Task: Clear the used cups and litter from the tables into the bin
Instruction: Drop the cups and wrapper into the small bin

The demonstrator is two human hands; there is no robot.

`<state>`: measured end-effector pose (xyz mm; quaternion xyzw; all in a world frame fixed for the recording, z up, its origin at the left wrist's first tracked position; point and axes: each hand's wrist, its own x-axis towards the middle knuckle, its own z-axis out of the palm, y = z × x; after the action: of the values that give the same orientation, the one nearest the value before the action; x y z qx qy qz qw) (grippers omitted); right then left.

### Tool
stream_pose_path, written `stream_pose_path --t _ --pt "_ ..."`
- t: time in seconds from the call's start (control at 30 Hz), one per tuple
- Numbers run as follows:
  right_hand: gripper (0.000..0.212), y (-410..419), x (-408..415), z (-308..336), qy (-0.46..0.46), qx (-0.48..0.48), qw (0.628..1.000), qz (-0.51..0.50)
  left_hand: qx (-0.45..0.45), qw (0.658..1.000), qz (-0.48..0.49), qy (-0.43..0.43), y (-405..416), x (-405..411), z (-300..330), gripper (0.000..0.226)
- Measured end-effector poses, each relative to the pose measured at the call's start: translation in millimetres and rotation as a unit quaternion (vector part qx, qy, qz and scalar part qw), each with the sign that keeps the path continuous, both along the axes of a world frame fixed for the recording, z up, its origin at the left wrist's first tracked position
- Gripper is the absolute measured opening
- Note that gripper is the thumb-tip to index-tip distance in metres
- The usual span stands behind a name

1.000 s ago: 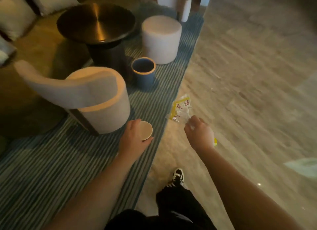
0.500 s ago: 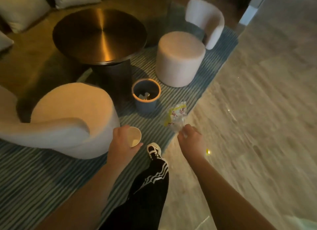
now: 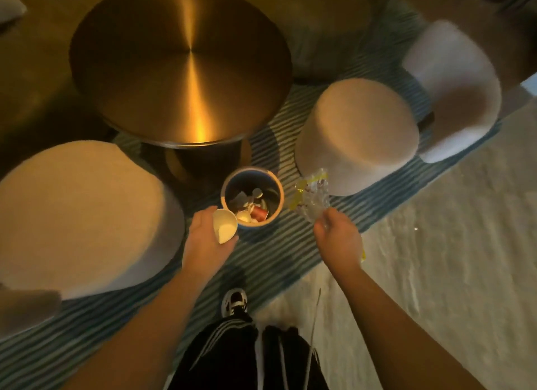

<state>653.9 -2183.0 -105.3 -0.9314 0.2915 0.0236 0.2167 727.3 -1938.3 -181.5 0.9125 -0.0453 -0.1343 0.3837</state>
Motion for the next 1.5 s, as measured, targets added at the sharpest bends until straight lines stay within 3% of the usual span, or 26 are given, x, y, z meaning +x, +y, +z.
stream_pose_path --t 0.13,0.3,0.5,0.63,0.73,0.87,0.97,1.03,1.1,1.17,1.23,1.4,1.47,1.5 --pt "0.009 -49 50 -41 0.019 0.045 0.999 0.02 0.012 1.0 0.019 0.006 -57 43 -34 0.072" --pt "0.008 -103 104 -121 0.045 0.108 0.992 0.041 0.008 0.994 0.093 0.049 -123 88 -119 0.074" --pt "0.008 -130 159 -222 0.011 0.045 0.981 0.186 0.051 0.975 0.197 0.093 -179 119 -247 0.062" --pt "0.005 -139 181 -263 -0.003 0.048 0.963 0.264 0.097 0.964 0.222 0.115 -190 115 -301 0.072" --pt "0.008 -140 188 -279 0.002 0.061 0.951 0.302 0.105 0.961 0.228 0.113 -190 111 -315 0.086" --pt "0.007 -135 196 -285 0.016 0.064 0.943 0.327 0.102 0.964 0.217 0.116 -190 114 -302 0.124" --pt "0.008 -132 202 -281 0.027 0.061 0.941 0.333 0.083 0.974 0.209 0.028 -187 113 -259 0.129" --pt "0.01 -130 206 -275 0.039 0.036 0.936 0.349 0.056 0.983 0.14 -0.107 -183 110 -223 0.119" --pt "0.014 -127 210 -267 0.04 0.007 0.924 0.38 0.038 0.974 0.028 -0.223 -184 110 -187 0.094" --pt "0.018 -121 214 -260 0.027 -0.008 0.904 0.426 0.084 0.963 -0.069 -0.248 -188 117 -165 0.075" --pt "0.02 -116 217 -255 0.025 -0.006 0.886 0.462 0.143 0.966 -0.091 -0.197 -191 125 -157 0.07" --pt "0.04 -109 224 -241 -0.028 0.079 0.9 0.427 0.112 0.985 0.032 -0.131 -180 121 -155 0.025" --pt "0.059 -113 228 -235 -0.032 0.132 0.898 0.418 0.038 0.982 0.186 -0.004 -178 120 -154 0.017" --pt "0.059 -117 228 -233 -0.026 0.135 0.901 0.411 -0.026 0.959 0.278 0.052 -178 121 -154 0.017"
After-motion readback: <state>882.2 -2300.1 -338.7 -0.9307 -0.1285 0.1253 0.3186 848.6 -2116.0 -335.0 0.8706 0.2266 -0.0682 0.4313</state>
